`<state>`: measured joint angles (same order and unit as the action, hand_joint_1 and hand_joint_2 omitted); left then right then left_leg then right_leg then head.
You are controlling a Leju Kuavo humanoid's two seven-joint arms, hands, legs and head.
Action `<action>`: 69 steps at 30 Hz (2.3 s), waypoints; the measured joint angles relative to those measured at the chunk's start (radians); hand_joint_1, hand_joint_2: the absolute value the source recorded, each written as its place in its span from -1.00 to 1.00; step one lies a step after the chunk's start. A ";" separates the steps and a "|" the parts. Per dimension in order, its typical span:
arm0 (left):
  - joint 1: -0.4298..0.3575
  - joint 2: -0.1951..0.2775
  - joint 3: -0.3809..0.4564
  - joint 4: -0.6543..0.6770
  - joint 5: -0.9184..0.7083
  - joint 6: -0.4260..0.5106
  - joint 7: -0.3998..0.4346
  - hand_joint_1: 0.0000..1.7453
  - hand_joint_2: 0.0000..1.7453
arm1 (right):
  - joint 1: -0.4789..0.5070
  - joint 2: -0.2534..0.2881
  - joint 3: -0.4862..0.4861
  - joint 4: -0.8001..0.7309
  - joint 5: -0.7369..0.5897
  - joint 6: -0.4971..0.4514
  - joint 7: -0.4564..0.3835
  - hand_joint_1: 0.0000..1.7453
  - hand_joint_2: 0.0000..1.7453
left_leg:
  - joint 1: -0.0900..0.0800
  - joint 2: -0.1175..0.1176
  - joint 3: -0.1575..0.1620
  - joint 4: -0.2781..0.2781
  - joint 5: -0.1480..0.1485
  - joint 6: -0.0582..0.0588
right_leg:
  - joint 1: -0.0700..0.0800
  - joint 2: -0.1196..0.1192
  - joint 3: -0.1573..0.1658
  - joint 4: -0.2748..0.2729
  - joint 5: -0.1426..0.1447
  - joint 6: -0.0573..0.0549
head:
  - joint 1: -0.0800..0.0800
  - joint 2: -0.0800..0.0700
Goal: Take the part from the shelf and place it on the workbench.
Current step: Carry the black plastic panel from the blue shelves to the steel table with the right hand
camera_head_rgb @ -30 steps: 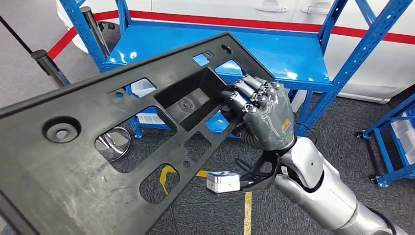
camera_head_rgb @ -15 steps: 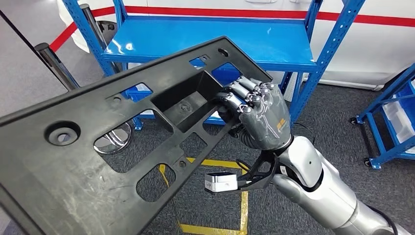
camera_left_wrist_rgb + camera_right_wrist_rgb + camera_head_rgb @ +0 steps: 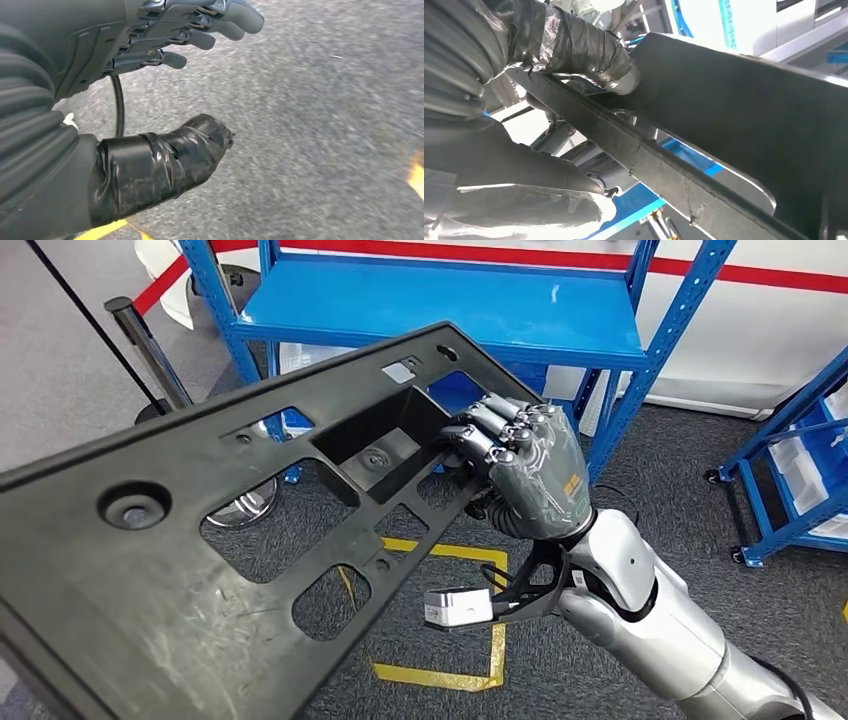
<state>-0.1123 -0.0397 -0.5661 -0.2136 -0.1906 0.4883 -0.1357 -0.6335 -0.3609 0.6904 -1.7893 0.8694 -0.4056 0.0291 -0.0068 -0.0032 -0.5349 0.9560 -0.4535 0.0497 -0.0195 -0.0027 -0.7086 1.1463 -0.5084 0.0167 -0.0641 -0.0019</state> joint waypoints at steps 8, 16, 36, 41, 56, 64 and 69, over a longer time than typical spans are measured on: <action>0.002 -0.005 0.000 0.000 0.009 -0.003 0.019 -1.00 1.00 | -0.005 0.000 0.001 0.041 -0.045 -0.015 -0.019 1.00 1.00 | 0.003 -0.044 -0.125 0.070 0.050 -0.021 | -0.006 0.041 0.156 -0.062 0.005 0.006 | 0.000 0.000; 0.009 -0.007 -0.003 0.000 0.012 -0.004 0.025 -1.00 1.00 | -0.007 0.003 0.002 0.068 -0.050 -0.017 -0.024 1.00 1.00 | 0.016 -0.015 -0.229 0.284 -0.060 -0.068 | -0.006 -0.012 0.145 -0.092 0.014 -0.032 | -0.011 0.000; -0.003 -0.013 -0.040 -0.001 -0.025 -0.054 0.039 -1.00 1.00 | 0.078 -0.017 0.002 0.028 -0.023 -0.012 0.040 1.00 1.00 | 0.002 -0.060 -0.073 0.059 0.023 -0.007 | 0.000 0.019 0.061 0.037 0.001 -0.002 | 0.002 0.000; -0.004 -0.010 -0.053 -0.001 -0.028 -0.057 0.040 -1.00 1.00 | 0.105 -0.028 0.002 -0.001 -0.017 -0.015 0.046 1.00 1.00 | 0.005 -0.103 -0.104 0.090 0.017 -0.028 | -0.004 0.056 0.110 -0.082 0.033 -0.007 | 0.001 0.000; -0.028 -0.003 -0.089 -0.007 -0.058 -0.093 0.061 -1.00 1.00 | 0.151 -0.031 -0.008 -0.060 -0.045 -0.046 0.042 1.00 1.00 | -0.003 0.043 -0.103 0.076 0.026 -0.040 | 0.000 -0.089 0.139 -0.104 0.025 0.000 | -0.012 0.000; -0.077 -0.020 -0.113 -0.014 -0.071 -0.118 0.135 -1.00 1.00 | 0.168 -0.030 -0.009 -0.088 -0.021 -0.029 0.055 1.00 1.00 | 0.002 -0.038 -0.088 0.058 0.036 -0.003 | 0.002 0.001 0.004 0.172 -0.088 0.006 | -0.006 0.000; -0.111 -0.037 -0.121 -0.018 -0.089 -0.140 0.172 -1.00 1.00 | 0.164 -0.025 -0.009 -0.113 -0.009 -0.005 0.076 1.00 1.00 | 0.003 -0.098 -0.106 0.098 0.020 -0.020 | -0.011 0.063 0.095 -0.055 0.035 0.007 | -0.005 0.000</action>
<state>-0.2231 -0.0769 -0.6868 -0.2317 -0.2794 0.3483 0.0360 -0.4692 -0.3860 0.6818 -1.9022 0.8603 -0.4109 0.1055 -0.0038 -0.1010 -0.6413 1.0545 -0.4335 0.0297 -0.0302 0.0606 -0.6136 1.0916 -0.4731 0.0240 -0.0689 -0.0019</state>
